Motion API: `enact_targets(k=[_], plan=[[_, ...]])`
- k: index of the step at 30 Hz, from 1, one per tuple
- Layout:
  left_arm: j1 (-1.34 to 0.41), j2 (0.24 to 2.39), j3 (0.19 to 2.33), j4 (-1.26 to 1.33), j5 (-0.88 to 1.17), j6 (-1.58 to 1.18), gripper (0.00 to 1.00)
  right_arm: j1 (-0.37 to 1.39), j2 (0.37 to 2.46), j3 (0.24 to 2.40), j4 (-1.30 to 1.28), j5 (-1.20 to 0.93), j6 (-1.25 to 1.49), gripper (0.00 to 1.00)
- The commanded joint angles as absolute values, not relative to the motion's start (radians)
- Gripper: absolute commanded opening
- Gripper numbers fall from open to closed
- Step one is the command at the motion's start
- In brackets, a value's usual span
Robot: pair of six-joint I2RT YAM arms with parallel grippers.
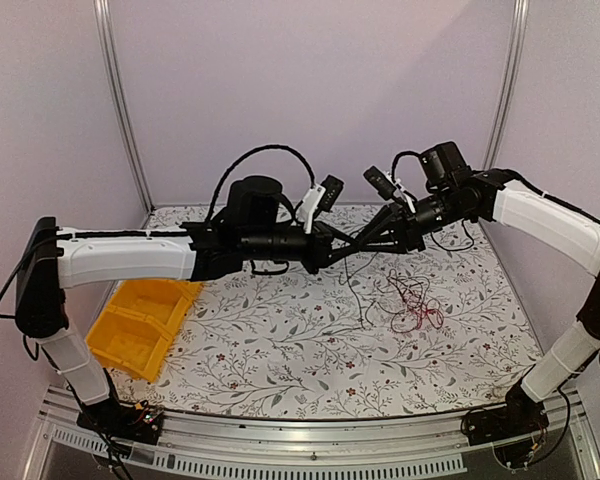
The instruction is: Untangle the cables
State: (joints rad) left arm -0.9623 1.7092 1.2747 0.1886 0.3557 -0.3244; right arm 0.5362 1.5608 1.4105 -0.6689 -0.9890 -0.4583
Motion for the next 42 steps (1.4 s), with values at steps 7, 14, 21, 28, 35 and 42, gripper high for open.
enact_targets(k=[7, 14, 21, 28, 35, 42], plan=[[-0.977, 1.739, 1.312, 0.159, 0.37, -0.293, 0.0, 0.541, 1.578, 1.433, -0.657, -1.037, -0.428, 0.2], [-0.978, 1.744, 1.31, 0.153, 0.373, -0.284, 0.0, 0.54, 1.577, 1.445, -0.661, -1.055, -0.414, 0.27], [-0.978, 1.742, 1.298, 0.165, 0.361, -0.278, 0.0, 0.518, 1.585, 1.445, -0.665, -1.075, -0.402, 0.17], [-0.977, 1.737, 1.275, 0.167, 0.353, -0.266, 0.04, 0.505, 1.576, 1.435, -0.667, -1.083, -0.402, 0.0], [-0.975, 1.736, 1.238, 0.201, 0.34, -0.258, 0.24, 0.505, 1.569, 1.432, -0.673, -1.091, -0.403, 0.0], [-0.971, 1.727, 1.215, 0.231, 0.34, -0.263, 0.03, 0.505, 1.569, 1.421, -0.672, -1.085, -0.411, 0.0]])
